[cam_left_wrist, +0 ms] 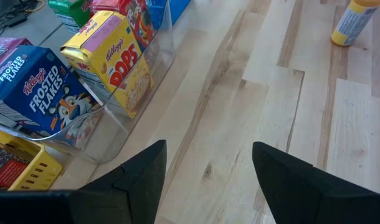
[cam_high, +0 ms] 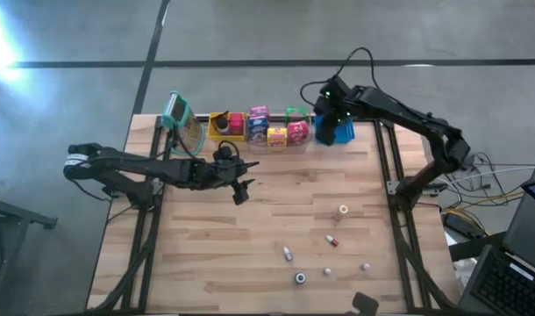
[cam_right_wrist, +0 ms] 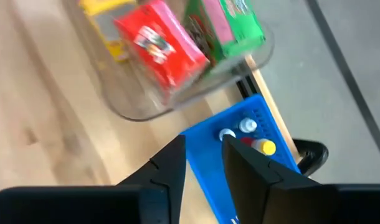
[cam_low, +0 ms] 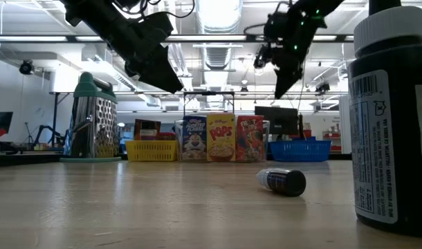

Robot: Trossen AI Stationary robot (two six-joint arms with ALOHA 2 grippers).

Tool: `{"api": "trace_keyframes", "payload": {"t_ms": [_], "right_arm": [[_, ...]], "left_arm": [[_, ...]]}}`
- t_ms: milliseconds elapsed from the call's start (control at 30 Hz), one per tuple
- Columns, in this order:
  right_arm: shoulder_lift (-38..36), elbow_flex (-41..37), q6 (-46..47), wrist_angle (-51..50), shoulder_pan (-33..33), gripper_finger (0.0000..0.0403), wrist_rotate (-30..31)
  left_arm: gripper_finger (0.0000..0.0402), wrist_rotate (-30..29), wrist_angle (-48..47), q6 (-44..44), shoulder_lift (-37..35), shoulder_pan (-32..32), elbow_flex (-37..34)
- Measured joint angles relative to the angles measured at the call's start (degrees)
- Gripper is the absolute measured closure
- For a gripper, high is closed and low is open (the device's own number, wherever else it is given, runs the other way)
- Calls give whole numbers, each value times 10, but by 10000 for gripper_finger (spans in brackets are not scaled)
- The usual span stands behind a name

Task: Pick & Place Kitchen Items
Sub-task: Put the top blue bottle into the blue bin

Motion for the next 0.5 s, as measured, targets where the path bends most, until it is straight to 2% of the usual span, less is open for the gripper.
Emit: {"api": "trace_keyframes", "payload": {"t_ms": [500], "right_arm": [[-49,-4,34,-38,125,357,0]], "left_arm": [[158,0,0,0,0,0,0]]}}
